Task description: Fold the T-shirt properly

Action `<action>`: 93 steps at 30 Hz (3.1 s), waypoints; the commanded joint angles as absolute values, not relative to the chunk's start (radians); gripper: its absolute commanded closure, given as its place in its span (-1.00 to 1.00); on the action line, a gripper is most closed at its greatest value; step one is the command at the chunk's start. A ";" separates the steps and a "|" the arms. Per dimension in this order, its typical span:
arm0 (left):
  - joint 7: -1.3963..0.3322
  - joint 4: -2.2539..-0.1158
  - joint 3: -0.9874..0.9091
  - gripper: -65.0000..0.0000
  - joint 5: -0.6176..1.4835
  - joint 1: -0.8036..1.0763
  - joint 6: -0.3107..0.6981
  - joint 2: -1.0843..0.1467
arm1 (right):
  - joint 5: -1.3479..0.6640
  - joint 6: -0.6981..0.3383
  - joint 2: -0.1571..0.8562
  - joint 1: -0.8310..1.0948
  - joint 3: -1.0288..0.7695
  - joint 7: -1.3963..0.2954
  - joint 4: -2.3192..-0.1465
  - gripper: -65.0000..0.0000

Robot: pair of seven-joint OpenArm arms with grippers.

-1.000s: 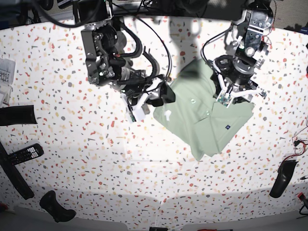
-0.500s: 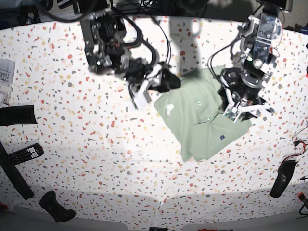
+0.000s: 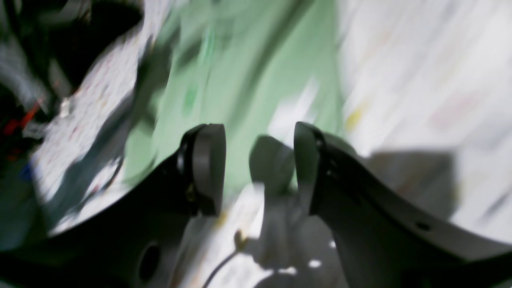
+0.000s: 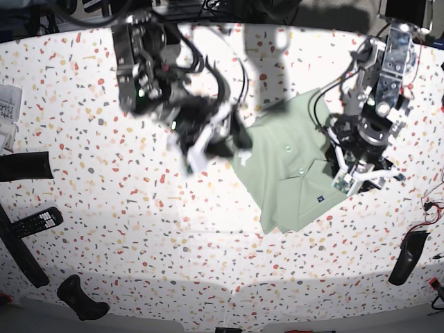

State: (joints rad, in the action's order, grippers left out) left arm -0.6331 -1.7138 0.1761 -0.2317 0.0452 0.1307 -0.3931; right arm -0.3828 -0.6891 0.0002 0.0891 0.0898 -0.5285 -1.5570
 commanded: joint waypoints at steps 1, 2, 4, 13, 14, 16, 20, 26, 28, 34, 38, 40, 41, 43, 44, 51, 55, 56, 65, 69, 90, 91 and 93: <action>-0.636 -1.729 0.171 0.09 -0.242 0.025 0.077 -0.402 | -0.365 -0.698 -0.009 0.053 0.090 -0.491 -1.575 0.16; -0.657 -1.729 0.171 0.09 -0.243 0.024 0.033 -0.402 | -0.328 -0.698 -0.017 0.028 0.090 -0.488 -1.575 0.16; -0.694 -1.729 0.171 0.09 -0.234 0.028 -0.017 -0.402 | -0.255 -0.698 -0.034 -0.021 0.090 -0.485 -1.557 0.16; -0.741 -1.729 0.171 0.09 0.085 0.109 -0.002 -0.402 | -0.126 -0.694 -0.068 -0.229 0.093 -0.411 -1.136 0.16; -0.749 -1.729 0.171 0.09 0.110 0.124 -0.002 -0.402 | -0.126 -0.695 -0.069 -0.239 0.093 -0.430 -1.099 0.16; -0.735 -1.729 0.171 0.09 0.125 0.155 0.001 -0.402 | -0.148 -0.698 -0.070 -0.234 0.093 -0.500 -1.081 0.16; -0.678 -1.700 0.171 0.09 0.046 0.173 0.004 -0.402 | -0.237 -0.698 -0.066 -0.180 0.093 -0.588 -1.109 0.16; -0.684 -1.577 0.171 0.09 -0.010 0.119 0.003 -0.402 | -0.358 -0.698 -0.067 -0.047 0.093 -0.645 -1.243 0.16; -0.683 -1.564 0.171 0.09 -0.031 0.107 0.001 -0.402 | -0.363 -0.698 -0.066 -0.009 0.093 -0.645 -1.311 0.16; -0.659 -1.567 0.171 0.09 -0.082 0.063 -0.042 -0.402 | -0.378 -0.698 -0.066 0.040 0.090 -0.704 -1.539 0.16; -0.754 -1.571 0.171 0.09 -0.080 0.033 -0.123 -0.403 | -0.379 -0.698 -0.067 0.040 0.070 -0.777 -1.659 0.16; -0.778 -1.587 0.171 0.09 -0.078 0.031 -0.179 -0.414 | -0.380 -0.698 -0.066 0.040 0.052 -0.784 -1.715 0.16; -0.778 -1.600 0.171 0.09 -0.078 0.033 -0.200 -0.421 | -0.385 -0.698 -0.066 0.040 0.040 -0.785 -1.742 0.16; -0.798 -1.636 0.171 0.09 -0.076 0.033 -0.217 -0.440 | -0.418 -0.698 -0.067 0.040 0.008 -0.805 -1.794 0.16; -0.807 -1.658 0.171 0.09 -0.068 0.034 -0.217 -0.453 | -0.437 -0.698 -0.067 0.040 -0.011 -0.826 -1.818 0.16; -0.796 -1.804 0.171 0.09 0.125 0.051 -0.213 -0.565 | -0.538 -0.698 0.079 0.074 -0.092 -0.905 -1.895 0.16; -0.800 -1.910 0.171 0.09 0.125 0.144 -0.214 -0.592 | -0.607 -0.698 0.161 0.178 -0.144 -0.918 -1.943 0.16; -0.801 -1.943 0.171 0.09 0.125 0.181 -0.214 -0.592 | -0.626 -0.698 0.171 0.213 -0.166 -0.922 -1.963 0.16; -0.820 -2.251 0.169 0.09 -0.136 0.564 -0.329 -0.591 | -0.810 -0.698 0.180 0.568 -0.466 -0.925 -2.208 0.16; -0.824 -2.278 0.119 0.09 -0.173 0.638 -0.341 -0.591 | -0.851 -0.698 0.180 0.682 -0.585 -0.931 -2.247 0.16; -0.816 -2.278 -0.346 0.11 0.004 1.182 -0.299 -0.472 | -0.978 -0.698 0.168 1.063 -0.750 -1.063 -2.249 0.16; -0.808 -2.277 -0.346 0.11 -0.011 1.209 -0.270 -0.458 | -0.947 -0.698 0.162 1.078 -0.750 -1.061 -2.249 0.16; -0.793 -2.264 -0.346 0.11 -0.028 1.250 -0.221 -0.434 | -0.850 -0.698 0.152 1.087 -0.750 -1.026 -2.230 0.16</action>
